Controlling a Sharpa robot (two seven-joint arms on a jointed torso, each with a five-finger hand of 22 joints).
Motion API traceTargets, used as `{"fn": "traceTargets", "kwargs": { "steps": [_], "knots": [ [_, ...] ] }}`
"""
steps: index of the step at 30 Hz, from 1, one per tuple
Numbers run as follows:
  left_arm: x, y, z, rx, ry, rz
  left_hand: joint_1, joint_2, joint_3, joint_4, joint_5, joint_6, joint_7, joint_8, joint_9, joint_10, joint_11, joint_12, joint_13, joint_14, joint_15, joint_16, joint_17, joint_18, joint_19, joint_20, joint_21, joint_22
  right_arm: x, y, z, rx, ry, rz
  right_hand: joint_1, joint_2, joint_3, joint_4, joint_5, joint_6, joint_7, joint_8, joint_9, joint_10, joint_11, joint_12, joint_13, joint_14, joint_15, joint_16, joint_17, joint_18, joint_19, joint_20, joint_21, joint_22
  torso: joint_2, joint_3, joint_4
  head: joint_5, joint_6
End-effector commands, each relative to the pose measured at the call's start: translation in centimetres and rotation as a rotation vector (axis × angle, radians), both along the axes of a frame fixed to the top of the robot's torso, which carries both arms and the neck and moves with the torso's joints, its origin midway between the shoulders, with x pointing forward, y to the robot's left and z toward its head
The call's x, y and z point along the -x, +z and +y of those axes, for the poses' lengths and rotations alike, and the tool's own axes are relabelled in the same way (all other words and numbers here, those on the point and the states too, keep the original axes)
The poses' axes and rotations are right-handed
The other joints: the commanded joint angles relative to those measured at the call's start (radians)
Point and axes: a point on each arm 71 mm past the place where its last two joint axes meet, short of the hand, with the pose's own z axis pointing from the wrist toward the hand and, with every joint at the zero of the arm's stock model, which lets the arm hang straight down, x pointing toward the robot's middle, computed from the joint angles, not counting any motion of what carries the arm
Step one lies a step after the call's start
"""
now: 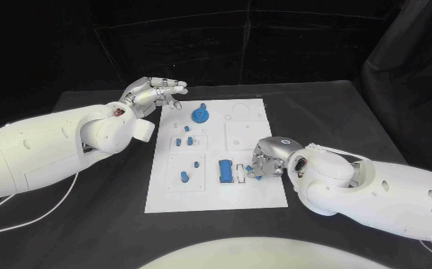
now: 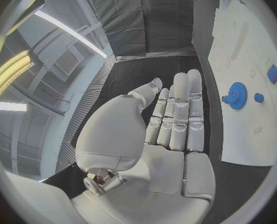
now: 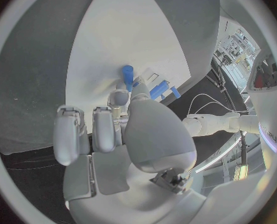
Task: Assemble the parts on the task board
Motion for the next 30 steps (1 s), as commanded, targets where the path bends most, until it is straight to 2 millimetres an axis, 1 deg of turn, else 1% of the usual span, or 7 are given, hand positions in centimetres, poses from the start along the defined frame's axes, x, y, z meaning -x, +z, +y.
{"fn": "traceTargets", "kwargs": {
  "steps": [1,7,13,17,18,25,30],
  "knots": [
    [0.03,0.1,-0.09,0.009,-0.01,0.0,0.007,-0.001,-0.005,0.001,0.002,-0.003,0.004,0.005,-0.001,-0.006,-0.002,0.004,-0.001,-0.004,-0.004,-0.005,-0.001,0.012,0.005,0.002,-0.004,-0.002,0.02,0.1,0.16,0.075,0.055,-0.037,0.02,-0.006,-0.003,-0.016,-0.006,-0.03,0.009,-0.013,-0.001,-0.04,0.009,-0.076,-0.051,0.035,0.006,-0.02,-0.024,0.015,-0.019,0.002,-0.02,0.111,0.0,-0.0009,0.0,0.0,-0.001],
    [0.06,0.08,-0.06,0.008,-0.012,0.004,0.006,-0.002,-0.007,0.0,0.002,-0.006,0.005,0.004,-0.002,-0.009,-0.001,0.004,-0.002,-0.005,-0.004,-0.005,-0.002,0.012,0.005,0.002,-0.005,-0.002,0.05,0.27,0.44,0.171,0.119,-0.099,0.06,-0.018,-0.011,-0.044,0.002,-0.094,0.035,-0.052,-0.017,-0.109,0.03,-0.191,-0.133,0.029,0.024,-0.036,-0.035,0.023,-0.042,0.017,-0.047,0.084,-0.001,-0.0009,0.0015,0.0,-0.001],
    [0.09,0.07,-0.02,0.008,-0.013,0.006,0.007,-0.002,-0.007,0.0,0.002,-0.007,0.005,0.003,-0.002,-0.01,0.0,0.004,-0.002,-0.005,-0.003,-0.006,-0.003,0.012,0.005,0.002,-0.005,-0.003,0.11,0.34,0.58,0.216,0.145,-0.122,0.07,-0.009,-0.014,-0.05,0.03,-0.103,0.042,-0.066,-0.031,-0.119,0.035,-0.204,-0.148,0.029,0.03,-0.042,-0.038,0.024,-0.044,0.025,-0.051,0.081,-0.001,-0.0006,-0.0001,0.001,-0.001],
    [0.11,0.06,-0.01,0.008,-0.014,0.007,0.007,-0.002,-0.008,0.0,0.002,-0.008,0.006,0.003,-0.002,-0.012,0.0,0.004,-0.002,-0.006,-0.003,-0.006,-0.003,0.012,0.004,0.002,-0.006,-0.003,0.12,0.3,0.55,0.234,0.151,-0.124,0.075,0.006,-0.016,-0.046,0.11,-0.088,0.04,-0.071,-0.043,-0.114,0.034,-0.197,-0.15,0.031,0.028,-0.043,-0.034,0.023,-0.04,0.026,-0.049,0.084,0.0,-0.0005,-0.0001,0.0,0.0],
    [0.12,0.06,-0.02,0.008,-0.014,0.007,0.007,-0.002,-0.008,0.0,0.002,-0.008,0.006,0.003,-0.002,-0.012,0.0,0.004,-0.002,-0.006,-0.003,-0.006,-0.003,0.012,0.004,0.002,-0.006,-0.003,0.12,0.29,0.53,0.237,0.152,-0.123,0.089,0.018,-0.009,-0.049,0.132,-0.079,0.036,-0.071,-0.047,-0.112,0.03,-0.194,-0.151,0.032,0.026,-0.043,-0.034,0.023,-0.038,0.024,-0.048,0.086,0.0,-0.0006,-0.0003,0.0,0.0],
    [0.12,0.06,-0.01,0.007,-0.015,0.009,0.007,-0.002,-0.008,-0.001,0.002,-0.009,0.006,0.003,-0.002,-0.012,0.0,0.004,-0.002,-0.007,-0.003,-0.006,-0.004,0.012,0.004,0.002,-0.006,-0.003,0.14,0.14,0.45,0.258,0.156,-0.108,0.163,0.063,0.049,-0.069,0.097,-0.038,0.023,-0.079,-0.067,-0.102,0.017,-0.186,-0.153,0.035,0.014,-0.04,-0.025,0.019,-0.025,0.014,-0.036,0.1,0.0,-0.0001,0.0009,-0.002,-0.001],
    [0.13,0.05,-0.02,0.007,-0.015,0.01,0.007,-0.002,-0.008,-0.001,0.002,-0.009,0.006,0.003,-0.002,-0.012,0.0,0.004,-0.002,-0.007,-0.003,-0.006,-0.004,0.012,0.004,0.002,-0.006,-0.003,0.11,0.14,0.42,0.249,0.148,-0.106,0.214,0.093,0.119,-0.087,0.066,-0.003,0.015,-0.096,-0.087,-0.075,0.009,-0.155,-0.135,0.04,0.007,-0.029,-0.008,0.014,-0.012,0.006,-0.022,0.115,0.0,-0.0003,0.0008,-0.001,-0.002]
  ]
}}
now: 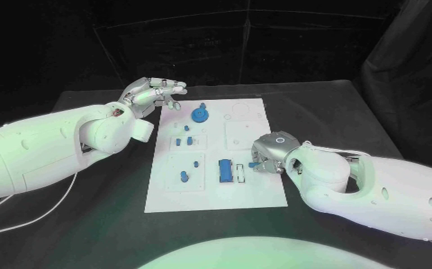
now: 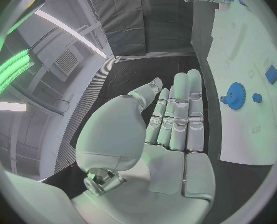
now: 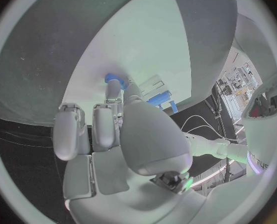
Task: Assemble the parts on the task board
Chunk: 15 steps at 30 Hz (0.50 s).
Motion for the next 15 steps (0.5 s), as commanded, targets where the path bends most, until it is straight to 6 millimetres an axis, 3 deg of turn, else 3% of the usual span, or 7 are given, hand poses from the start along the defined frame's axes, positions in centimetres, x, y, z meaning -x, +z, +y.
{"fn": "traceTargets", "kwargs": {
  "steps": [1,5,10,15],
  "knots": [
    [0.0,0.1,-0.1,0.009,-0.012,0.0,0.007,-0.002,-0.005,0.002,0.002,-0.005,0.003,0.003,-0.001,-0.005,0.0,0.004,-0.001,-0.007,-0.003,-0.006,-0.001,0.012,0.004,0.002,-0.006,-0.001,0.1,-0.7,-0.4,0.047,-0.009,0.025,0.039,0.024,0.046,-0.016,-0.004,0.023,-0.007,-0.003,-0.002,0.019,-0.002,0.02,0.013,0.044,-0.008,0.01,0.01,-0.003,0.011,-0.003,0.008,0.118,0.0,0.0001,0.0006,0.001,-0.002],
    [0.0,0.1,-0.1,0.009,-0.012,0.001,0.007,-0.002,-0.005,0.002,0.002,-0.005,0.003,0.003,-0.001,-0.005,0.0,0.004,-0.001,-0.007,-0.003,-0.006,-0.001,0.012,0.004,0.002,-0.006,-0.001,0.1,-0.5,-0.3,0.002,-0.022,0.021,0.039,0.022,0.088,-0.02,0.002,0.035,-0.008,-0.012,-0.01,0.038,-0.003,0.04,0.026,0.047,-0.008,0.019,0.022,-0.006,0.019,-0.004,0.017,0.128,0.0,0.0007,0.0001,0.002,-0.002],
    [0.0,0.1,-0.1,0.008,-0.013,0.002,0.008,-0.002,-0.005,0.001,0.002,-0.006,0.003,0.002,-0.001,-0.006,0.001,0.004,-0.001,-0.008,-0.003,-0.007,-0.002,0.012,0.003,0.002,-0.007,-0.002,0.2,0.0,-0.3,-0.106,-0.056,0.011,-0.032,-0.031,0.175,0.011,-0.021,0.057,-0.013,-0.038,-0.028,0.057,-0.009,0.043,0.029,0.049,-0.01,0.024,0.033,-0.008,0.024,-0.004,0.024,0.136,0.0,0.0008,0.0002,0.003,-0.002],
    [0.0,0.1,-0.2,0.008,-0.013,0.003,0.008,-0.002,-0.005,0.001,0.002,-0.006,0.003,0.002,-0.001,-0.006,0.001,0.004,-0.001,-0.008,-0.003,-0.007,-0.002,0.012,0.003,0.002,-0.007,-0.002,0.5,0.7,-0.4,-0.239,-0.107,0.006,-0.097,-0.073,0.208,0.054,-0.031,0.073,-0.017,-0.05,-0.038,0.073,-0.008,0.063,0.044,0.053,-0.011,0.034,0.047,-0.011,0.033,-0.006,0.033,0.147,0.0,-0.0004,0.0009,0.002,0.0]
  ]
}}
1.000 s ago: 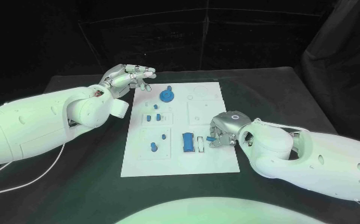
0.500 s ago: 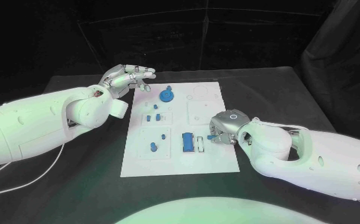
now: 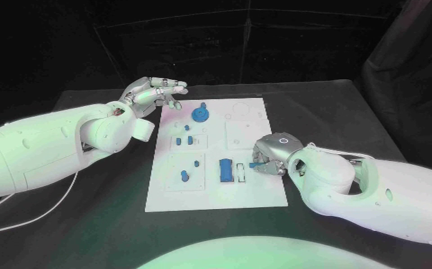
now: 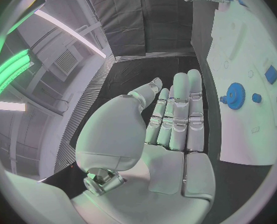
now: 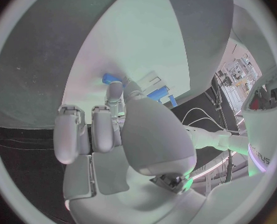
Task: Assemble the parts on the task board
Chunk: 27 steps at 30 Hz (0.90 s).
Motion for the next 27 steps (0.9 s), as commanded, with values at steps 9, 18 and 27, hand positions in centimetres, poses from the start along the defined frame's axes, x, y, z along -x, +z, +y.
{"fn": "traceTargets", "kwargs": {
  "steps": [9,18,27],
  "knots": [
    [0.0,0.1,-0.2,0.009,-0.011,0.0,0.008,-0.001,-0.006,0.001,0.002,-0.007,0.003,0.002,-0.002,-0.007,0.001,0.004,-0.002,-0.005,0.001,-0.007,-0.001,0.012,0.003,0.003,-0.004,-0.001,0.2,0.9,-0.4,-0.301,-0.162,0.058,-0.121,-0.064,0.024,0.082,0.065,0.067,-0.03,-0.012,-0.009,0.058,-0.006,0.094,0.073,0.063,-0.016,0.047,0.057,-0.022,0.05,-0.01,0.043,0.187,0.0,-0.0012,-0.0004,0.002,-0.001],
    [0.1,0.1,-0.2,0.01,-0.013,0.0,0.008,-0.001,-0.006,0.001,0.002,-0.007,0.003,0.002,-0.002,-0.007,0.001,0.004,-0.002,-0.005,0.001,-0.007,-0.001,0.012,0.003,0.003,-0.004,-0.001,0.2,0.1,-0.8,-0.365,-0.25,0.182,-0.152,-0.075,0.028,0.103,0.113,0.082,-0.034,-0.015,-0.011,0.074,-0.009,0.129,0.105,0.067,-0.018,0.065,0.08,-0.027,0.062,-0.013,0.058,0.203,0.0,-0.0018,0.0007,0.002,-0.004],
    [0.1,0.1,-0.3,0.01,-0.015,0.001,0.008,-0.001,-0.006,0.001,0.002,-0.007,0.003,0.002,-0.002,-0.007,0.001,0.004,-0.002,-0.005,0.001,-0.007,-0.001,0.012,0.003,0.003,-0.004,-0.001,0.1,-0.9,-0.6,-0.364,-0.281,0.29,-0.163,-0.075,0.035,0.109,0.143,0.089,-0.036,-0.018,-0.011,0.081,-0.011,0.141,0.119,0.067,-0.02,0.071,0.087,-0.028,0.063,-0.014,0.06,0.205,0.0,-0.002,0.0005,0.003,-0.006]
  ]
}}
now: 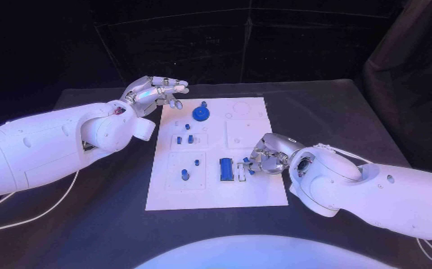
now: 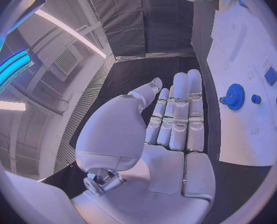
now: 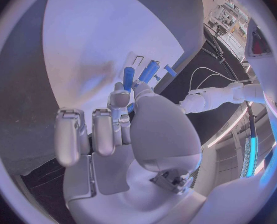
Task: Assemble the parts on the task board
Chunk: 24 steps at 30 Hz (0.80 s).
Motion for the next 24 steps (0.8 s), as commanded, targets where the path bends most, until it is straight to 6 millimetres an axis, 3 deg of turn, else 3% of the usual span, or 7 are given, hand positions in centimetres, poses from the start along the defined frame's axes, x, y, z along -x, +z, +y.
{"fn": "traceTargets", "kwargs": {
  "steps": [1,24],
  "knots": [
    [0.0,0.1,-0.1,0.01,-0.011,-0.001,0.008,-0.001,-0.006,0.001,0.002,-0.007,0.003,0.002,-0.002,-0.007,0.001,0.004,-0.002,-0.005,0.001,-0.003,-0.001,0.012,0.003,0.003,-0.004,-0.001,0.1,-0.5,0.2,-0.032,-0.024,0.084,-0.013,0.0,0.002,0.005,0.012,0.01,0.0,-0.007,0.001,0.008,-0.003,0.007,0.002,0.067,-0.006,0.006,0.059,-0.011,0.056,-0.007,0.006,0.205,0.0,0.0,-0.0001,0.0,-0.002],
    [0.1,0.1,-0.2,0.01,-0.017,0.003,0.008,0.001,-0.007,0.002,0.002,-0.007,0.004,0.002,-0.002,-0.009,0.002,0.005,-0.002,-0.007,0.002,-0.004,-0.003,0.012,0.002,0.003,-0.005,-0.002,0.0,-0.7,1.3,-0.036,-0.005,0.102,-0.014,0.004,0.01,0.005,0.026,0.014,-0.001,-0.008,0.002,0.011,-0.004,0.014,0.011,0.068,-0.007,0.01,0.064,-0.012,0.058,-0.008,0.008,0.208,0.001,0.0013,-0.0011,0.003,-0.004]
  ]
}}
